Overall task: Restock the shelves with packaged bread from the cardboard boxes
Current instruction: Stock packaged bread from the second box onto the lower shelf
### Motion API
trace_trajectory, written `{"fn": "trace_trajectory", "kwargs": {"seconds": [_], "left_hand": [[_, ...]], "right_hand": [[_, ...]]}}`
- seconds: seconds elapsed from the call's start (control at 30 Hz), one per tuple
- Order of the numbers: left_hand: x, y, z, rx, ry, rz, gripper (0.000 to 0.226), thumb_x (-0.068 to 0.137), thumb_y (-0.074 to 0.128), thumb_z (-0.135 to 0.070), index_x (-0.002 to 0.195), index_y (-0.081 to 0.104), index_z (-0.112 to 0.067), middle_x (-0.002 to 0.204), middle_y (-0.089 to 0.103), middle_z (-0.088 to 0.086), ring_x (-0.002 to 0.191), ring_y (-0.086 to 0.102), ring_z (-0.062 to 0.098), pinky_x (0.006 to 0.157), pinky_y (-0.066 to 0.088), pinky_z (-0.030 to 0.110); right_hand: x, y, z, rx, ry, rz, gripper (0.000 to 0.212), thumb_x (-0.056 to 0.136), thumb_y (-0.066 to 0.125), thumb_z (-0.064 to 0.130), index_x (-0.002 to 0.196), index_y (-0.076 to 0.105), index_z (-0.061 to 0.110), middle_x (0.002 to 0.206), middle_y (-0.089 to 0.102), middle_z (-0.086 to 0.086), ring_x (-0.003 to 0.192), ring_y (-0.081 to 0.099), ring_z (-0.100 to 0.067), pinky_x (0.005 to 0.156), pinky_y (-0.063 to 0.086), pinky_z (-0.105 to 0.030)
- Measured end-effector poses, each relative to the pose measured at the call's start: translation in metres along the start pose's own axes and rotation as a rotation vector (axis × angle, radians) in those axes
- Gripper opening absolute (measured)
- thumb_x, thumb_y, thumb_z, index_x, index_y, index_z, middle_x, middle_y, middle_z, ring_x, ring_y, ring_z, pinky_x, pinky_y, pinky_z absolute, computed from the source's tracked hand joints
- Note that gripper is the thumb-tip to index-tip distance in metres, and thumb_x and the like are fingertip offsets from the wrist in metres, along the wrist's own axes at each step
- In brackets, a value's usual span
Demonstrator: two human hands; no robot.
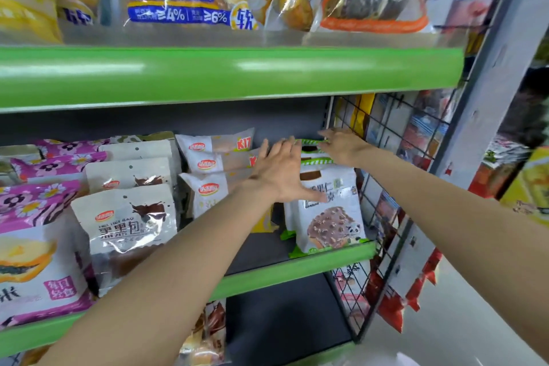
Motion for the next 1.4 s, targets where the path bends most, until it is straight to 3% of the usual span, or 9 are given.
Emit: {"fn": "trace_trajectory", "kwargs": {"seconds": [0.13, 0.23, 0.47, 0.57, 0.7, 0.8, 0.97, 1.1, 1.4], "left_hand": [[0.014, 0.014, 0.002, 0.068, -0.014, 0.084, 0.127, 0.057, 0.058, -0.083, 0.148, 0.015, -0.006, 0.152, 0.027, 0.008, 0.141, 0.021, 0.025, 0.119, 0.004, 0.046], [0.020, 0.018, 0.002, 0.113, -0.023, 0.090, 0.127, 0.052, 0.058, -0.085, 0.145, 0.023, -0.005, 0.144, 0.037, 0.008, 0.134, 0.029, 0.026, 0.117, 0.010, 0.045], [0.032, 0.026, 0.004, 0.024, -0.015, 0.223, 0.136, 0.048, 0.068, -0.080, 0.150, 0.005, -0.015, 0.159, -0.001, 0.009, 0.147, -0.007, 0.021, 0.117, -0.010, 0.049], [0.033, 0.027, 0.004, 0.015, -0.011, 0.232, 0.131, 0.047, 0.068, -0.081, 0.147, 0.014, -0.015, 0.154, 0.023, 0.007, 0.145, 0.013, 0.021, 0.119, -0.004, 0.047], [0.030, 0.024, 0.001, 0.016, -0.017, 0.241, 0.124, 0.049, 0.068, -0.080, 0.144, 0.020, -0.017, 0.139, 0.044, 0.012, 0.136, 0.033, 0.025, 0.119, 0.003, 0.043], [0.028, 0.024, 0.001, 0.010, -0.027, 0.263, 0.120, 0.051, 0.067, -0.080, 0.142, 0.023, -0.016, 0.139, 0.046, 0.013, 0.135, 0.035, 0.025, 0.120, 0.003, 0.042], [0.031, 0.032, 0.007, -0.009, -0.052, 0.301, 0.116, 0.047, 0.065, -0.083, 0.136, 0.028, -0.018, 0.140, 0.046, 0.010, 0.136, 0.036, 0.027, 0.119, 0.006, 0.045], [0.030, 0.032, 0.008, -0.026, -0.072, 0.299, 0.117, 0.049, 0.067, -0.081, 0.138, 0.025, -0.019, 0.142, 0.044, 0.011, 0.138, 0.031, 0.029, 0.119, 0.007, 0.042], [0.025, 0.030, 0.005, -0.071, -0.091, 0.263, 0.108, 0.052, 0.070, -0.077, 0.133, 0.030, -0.017, 0.142, 0.044, 0.008, 0.138, 0.031, 0.026, 0.117, 0.010, 0.040]], "right_hand": [[0.031, 0.026, 0.000, -0.055, -0.008, 0.099, 0.052, 0.102, 0.023, 0.036, 0.150, 0.017, 0.017, 0.158, 0.018, -0.008, 0.145, 0.019, -0.025, 0.118, 0.015, -0.038], [0.047, 0.041, 0.000, -0.113, -0.010, 0.147, 0.045, 0.101, 0.025, 0.032, 0.136, 0.044, 0.011, 0.147, 0.039, -0.013, 0.134, 0.038, -0.029, 0.111, 0.028, -0.040], [0.058, 0.033, 0.011, -0.034, -0.079, 0.116, 0.029, 0.091, 0.042, 0.030, 0.080, 0.060, 0.011, 0.121, 0.059, -0.018, 0.112, 0.054, -0.033, 0.087, 0.042, -0.033], [0.064, 0.032, 0.004, 0.027, -0.035, 0.119, 0.034, 0.098, 0.036, 0.020, 0.116, 0.059, 0.002, 0.130, 0.053, -0.017, 0.121, 0.048, -0.033, 0.097, 0.039, -0.036], [0.082, 0.033, -0.005, -0.056, 0.027, 0.074, 0.035, 0.093, 0.037, 0.007, 0.121, 0.056, -0.004, 0.131, 0.053, -0.021, 0.119, 0.053, -0.034, 0.093, 0.044, -0.035], [0.088, 0.055, -0.001, -0.098, -0.002, 0.171, 0.033, 0.097, 0.034, 0.008, 0.118, 0.058, -0.001, 0.127, 0.057, -0.017, 0.107, 0.058, -0.029, 0.086, 0.044, -0.031], [0.101, 0.073, 0.001, -0.098, -0.044, 0.276, 0.037, 0.101, 0.031, 0.017, 0.131, 0.049, 0.003, 0.139, 0.047, -0.016, 0.122, 0.049, -0.027, 0.104, 0.037, -0.032], [0.105, 0.073, 0.002, -0.052, -0.056, 0.270, 0.036, 0.101, 0.036, 0.024, 0.121, 0.054, 0.001, 0.128, 0.055, -0.017, 0.105, 0.054, -0.025, 0.090, 0.041, -0.030], [0.106, 0.068, -0.001, 0.057, 0.022, 0.231, 0.047, 0.099, 0.042, 0.035, 0.130, 0.048, 0.000, 0.132, 0.050, -0.018, 0.111, 0.052, -0.027, 0.088, 0.042, -0.030]]}}
Point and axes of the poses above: each hand's wrist, its own x-axis towards the middle knuckle, its own y-axis out of the palm, z = x × y, the point moved 9 cm from there along x, towards the middle knuckle
